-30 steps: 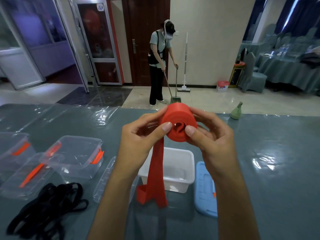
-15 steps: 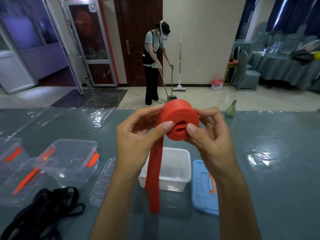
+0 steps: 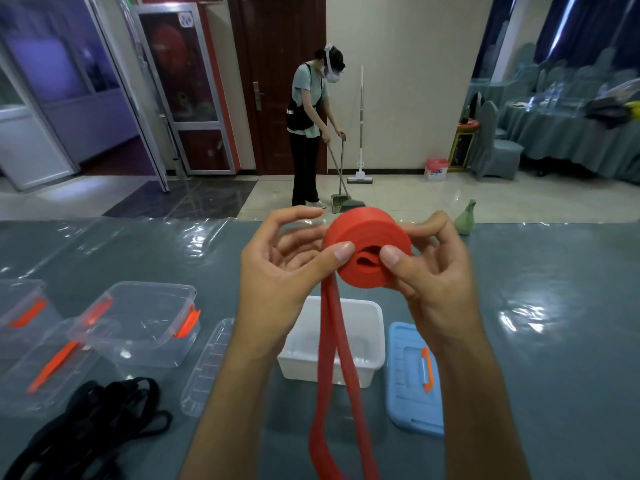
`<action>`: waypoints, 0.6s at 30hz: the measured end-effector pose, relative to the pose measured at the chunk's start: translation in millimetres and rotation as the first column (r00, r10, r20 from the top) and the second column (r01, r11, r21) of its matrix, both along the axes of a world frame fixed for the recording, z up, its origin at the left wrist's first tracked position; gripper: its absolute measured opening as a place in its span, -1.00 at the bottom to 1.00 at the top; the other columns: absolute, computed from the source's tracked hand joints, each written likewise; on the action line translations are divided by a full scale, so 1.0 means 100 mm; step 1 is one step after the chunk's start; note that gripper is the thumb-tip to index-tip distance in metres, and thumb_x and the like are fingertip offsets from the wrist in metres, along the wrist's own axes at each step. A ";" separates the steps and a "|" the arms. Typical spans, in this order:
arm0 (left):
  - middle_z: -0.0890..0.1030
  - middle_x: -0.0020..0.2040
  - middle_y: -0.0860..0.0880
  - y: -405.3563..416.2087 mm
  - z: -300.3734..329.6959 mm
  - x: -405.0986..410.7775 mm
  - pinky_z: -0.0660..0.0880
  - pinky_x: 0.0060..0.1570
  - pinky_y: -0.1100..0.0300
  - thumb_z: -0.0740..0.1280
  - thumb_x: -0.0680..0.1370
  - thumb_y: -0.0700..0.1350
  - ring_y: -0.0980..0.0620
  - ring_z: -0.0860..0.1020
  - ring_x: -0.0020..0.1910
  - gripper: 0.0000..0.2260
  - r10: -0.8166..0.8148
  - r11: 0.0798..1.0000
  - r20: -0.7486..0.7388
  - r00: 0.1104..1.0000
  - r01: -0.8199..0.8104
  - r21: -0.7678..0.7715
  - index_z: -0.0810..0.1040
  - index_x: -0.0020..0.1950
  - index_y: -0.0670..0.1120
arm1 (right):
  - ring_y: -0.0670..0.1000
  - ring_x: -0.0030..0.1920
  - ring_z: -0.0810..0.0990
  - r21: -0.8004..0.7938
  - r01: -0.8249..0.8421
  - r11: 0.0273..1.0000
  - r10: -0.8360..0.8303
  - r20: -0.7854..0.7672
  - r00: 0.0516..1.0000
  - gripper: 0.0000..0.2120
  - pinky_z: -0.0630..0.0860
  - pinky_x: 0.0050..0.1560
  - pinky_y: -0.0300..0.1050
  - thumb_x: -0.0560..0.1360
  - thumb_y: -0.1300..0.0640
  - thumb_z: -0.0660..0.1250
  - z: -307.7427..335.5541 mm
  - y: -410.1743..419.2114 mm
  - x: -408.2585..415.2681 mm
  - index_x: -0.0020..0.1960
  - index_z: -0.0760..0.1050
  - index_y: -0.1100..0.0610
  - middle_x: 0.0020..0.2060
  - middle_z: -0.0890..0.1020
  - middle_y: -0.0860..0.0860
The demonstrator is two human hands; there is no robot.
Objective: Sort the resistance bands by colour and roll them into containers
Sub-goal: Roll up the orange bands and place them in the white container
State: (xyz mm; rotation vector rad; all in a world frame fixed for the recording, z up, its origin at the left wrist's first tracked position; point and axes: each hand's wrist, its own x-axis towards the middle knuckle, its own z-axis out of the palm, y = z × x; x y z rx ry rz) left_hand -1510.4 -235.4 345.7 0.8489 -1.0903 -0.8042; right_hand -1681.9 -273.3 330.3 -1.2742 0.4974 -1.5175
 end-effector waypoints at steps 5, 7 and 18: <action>0.75 0.04 -0.15 -0.03 -0.03 -0.01 0.64 0.00 0.20 0.66 0.36 -0.15 -0.09 0.74 0.04 -0.53 -0.034 0.998 -0.027 0.999 0.036 0.047 0.58 0.20 -0.05 | 0.08 -0.02 0.75 -0.032 0.072 0.997 -0.072 -0.026 0.997 -0.57 0.69 -0.14 -0.02 0.40 0.16 0.63 0.03 0.01 0.00 0.17 0.54 -0.07 -0.03 0.70 -0.01; 0.75 0.08 -0.13 -0.07 -0.03 0.03 0.63 0.07 0.18 0.64 0.35 -0.10 -0.05 0.72 0.10 -0.56 -0.031 0.999 0.002 1.000 0.031 0.035 0.61 0.18 -0.03 | 0.07 0.03 0.73 -0.059 0.092 0.994 -0.093 -0.016 0.996 -0.48 0.68 -0.08 0.03 0.39 0.14 0.57 0.03 0.02 0.03 0.30 0.52 -0.08 -0.01 0.68 0.00; 0.74 0.07 -0.11 -0.13 -0.06 0.15 0.64 0.12 0.12 0.70 0.25 -0.22 -0.09 0.72 0.12 -0.45 0.010 1.000 0.095 0.995 -0.010 0.003 0.60 0.16 0.03 | 0.12 0.10 0.72 -0.033 -0.013 0.999 0.006 -0.205 0.979 -0.58 0.68 0.09 0.05 0.26 -0.19 0.67 -0.02 -0.14 -0.03 0.00 0.59 -0.10 0.06 0.72 0.02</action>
